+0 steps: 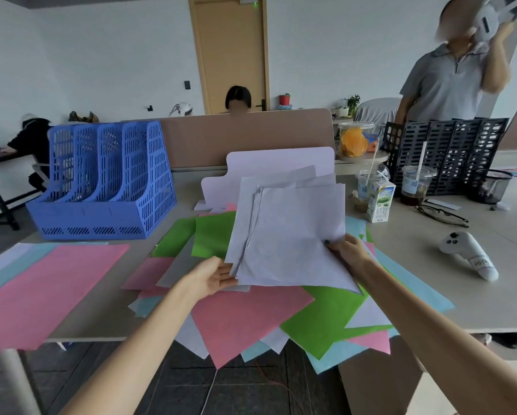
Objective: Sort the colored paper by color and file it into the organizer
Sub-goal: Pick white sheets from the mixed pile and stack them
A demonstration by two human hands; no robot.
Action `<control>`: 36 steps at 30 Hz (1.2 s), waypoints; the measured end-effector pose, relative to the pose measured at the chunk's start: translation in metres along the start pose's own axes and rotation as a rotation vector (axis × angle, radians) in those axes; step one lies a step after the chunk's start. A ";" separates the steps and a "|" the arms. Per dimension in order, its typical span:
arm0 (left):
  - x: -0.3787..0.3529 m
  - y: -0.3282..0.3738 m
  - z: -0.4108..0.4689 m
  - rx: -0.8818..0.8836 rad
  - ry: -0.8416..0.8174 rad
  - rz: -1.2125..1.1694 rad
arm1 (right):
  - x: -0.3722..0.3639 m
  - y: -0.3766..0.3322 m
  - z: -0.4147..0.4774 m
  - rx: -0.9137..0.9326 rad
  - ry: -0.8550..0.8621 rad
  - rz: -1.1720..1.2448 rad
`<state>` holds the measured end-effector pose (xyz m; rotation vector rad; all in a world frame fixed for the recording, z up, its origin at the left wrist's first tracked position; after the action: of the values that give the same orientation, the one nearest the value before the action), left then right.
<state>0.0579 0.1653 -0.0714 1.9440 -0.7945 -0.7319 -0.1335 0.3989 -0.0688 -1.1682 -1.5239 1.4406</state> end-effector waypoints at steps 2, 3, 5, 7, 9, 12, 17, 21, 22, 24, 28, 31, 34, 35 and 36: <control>-0.003 -0.005 0.002 0.016 -0.015 -0.018 | 0.002 0.002 0.001 0.004 -0.003 -0.011; -0.003 -0.007 0.002 0.031 -0.035 -0.026 | 0.003 0.003 0.001 0.007 -0.005 -0.013; -0.005 -0.013 -0.002 0.065 -0.073 -0.050 | 0.006 0.004 0.001 0.013 0.001 -0.009; -0.007 -0.017 -0.005 0.095 -0.119 -0.091 | 0.008 0.005 0.003 0.009 0.014 -0.005; -0.009 -0.017 -0.009 0.111 -0.171 -0.101 | 0.011 0.008 0.007 0.005 0.030 -0.014; -0.003 -0.010 -0.011 0.158 -0.241 -0.079 | 0.012 0.010 0.009 0.006 0.031 -0.032; 0.016 0.005 -0.013 0.152 -0.301 0.240 | 0.006 0.010 0.007 0.007 -0.012 -0.048; 0.015 0.015 -0.005 -0.106 -0.218 0.330 | -0.005 0.009 0.002 0.000 -0.063 -0.027; 0.013 0.017 -0.003 -0.182 -0.180 0.352 | -0.007 0.009 0.001 0.004 -0.082 -0.021; 0.008 0.021 -0.005 -0.308 -0.114 0.388 | -0.010 0.009 0.000 0.006 -0.114 -0.018; -0.004 0.026 -0.012 -0.387 -0.114 0.484 | -0.009 0.009 0.002 0.007 -0.162 0.011; -0.004 0.027 -0.012 -0.377 -0.138 0.492 | -0.008 0.009 0.003 -0.015 -0.203 0.063; 0.001 0.024 -0.006 -0.332 -0.231 0.500 | -0.011 0.010 0.003 -0.039 -0.247 0.093; 0.003 0.023 -0.005 -0.324 -0.259 0.513 | -0.014 0.011 0.003 -0.042 -0.261 0.091; 0.004 0.023 -0.004 -0.313 -0.285 0.527 | -0.017 0.011 0.002 -0.038 -0.276 0.085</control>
<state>0.0580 0.1551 -0.0502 1.2849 -1.2238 -0.7573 -0.1284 0.3821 -0.0787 -1.1027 -1.7112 1.6926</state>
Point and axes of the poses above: each hand's wrist, its own z-axis towards the middle knuckle, its own x-axis out of the back of the hand, y = z × x, the point moved 4 cm from there along z, towards the middle knuckle, and after that the axes turned 2 degrees about -z, right-handed, at the moved point
